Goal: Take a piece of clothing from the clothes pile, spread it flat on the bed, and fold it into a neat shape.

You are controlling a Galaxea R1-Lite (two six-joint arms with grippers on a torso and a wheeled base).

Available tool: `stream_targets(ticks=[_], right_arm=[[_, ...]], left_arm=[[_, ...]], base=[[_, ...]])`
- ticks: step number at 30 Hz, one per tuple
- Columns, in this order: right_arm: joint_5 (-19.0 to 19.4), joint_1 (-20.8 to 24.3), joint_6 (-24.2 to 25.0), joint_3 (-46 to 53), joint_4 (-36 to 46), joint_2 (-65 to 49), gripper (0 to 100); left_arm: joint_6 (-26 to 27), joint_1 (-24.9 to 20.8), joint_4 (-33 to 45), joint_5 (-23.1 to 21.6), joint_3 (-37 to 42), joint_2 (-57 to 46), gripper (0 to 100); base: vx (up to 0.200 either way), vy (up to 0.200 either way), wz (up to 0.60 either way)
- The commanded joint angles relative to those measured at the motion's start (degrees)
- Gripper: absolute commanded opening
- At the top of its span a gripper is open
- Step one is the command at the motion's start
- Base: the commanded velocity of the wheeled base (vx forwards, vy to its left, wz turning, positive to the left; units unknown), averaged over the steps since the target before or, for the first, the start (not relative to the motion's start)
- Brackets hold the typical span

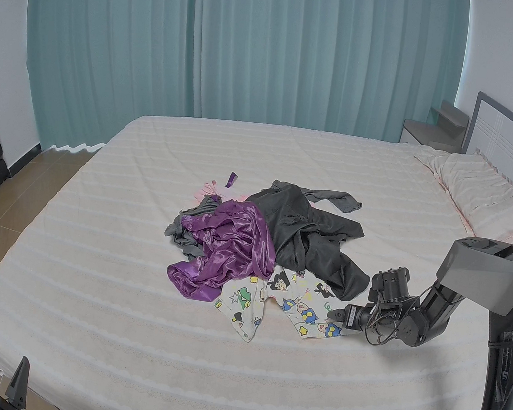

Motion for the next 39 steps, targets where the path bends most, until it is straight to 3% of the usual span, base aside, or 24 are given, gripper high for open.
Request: stream_targets(ticks=[1, 8, 14, 25, 26, 35, 39], right_arm=[[-2.3, -0.6, -1.7, 0.3, -1.4, 3.1, 100], [-1.6, 1.3, -1.2, 1.6, -6.2, 2.3, 100], [0.3, 5.9, -1.9, 4.5, -9.7, 1.3, 100], [0.4, 8.1, -3.2, 2.1, -7.9, 2.8, 100], [0.3, 8.1, -3.4, 1.8, -7.2, 3.0, 0], [0.0, 8.0, -6.1, 1.8, -7.2, 3.9, 0], [0.1, 7.8, -4.9, 4.1, -12.8, 2.7, 0]], left_arm=[[0.0, 0.0, 0.0, 0.0, 1.0, -1.0, 100], [0.0, 0.0, 0.0, 0.0, 1.0, -1.0, 100], [0.0, 0.0, 0.0, 0.0, 1.0, -1.0, 100], [0.0, 0.0, 0.0, 0.0, 1.0, -1.0, 100], [0.0, 0.0, 0.0, 0.0, 1.0, -1.0, 100], [0.0, 0.0, 0.0, 0.0, 1.0, -1.0, 100], [-0.1, 0.0, 0.0, 0.0, 1.0, -1.0, 100]], base=[[0.0, 0.0, 0.0], [0.0, 0.0, 0.0], [0.0, 0.0, 0.0], [0.0, 0.0, 0.0], [0.0, 0.0, 0.0], [0.0, 0.0, 0.0], [0.0, 0.0, 0.0]])
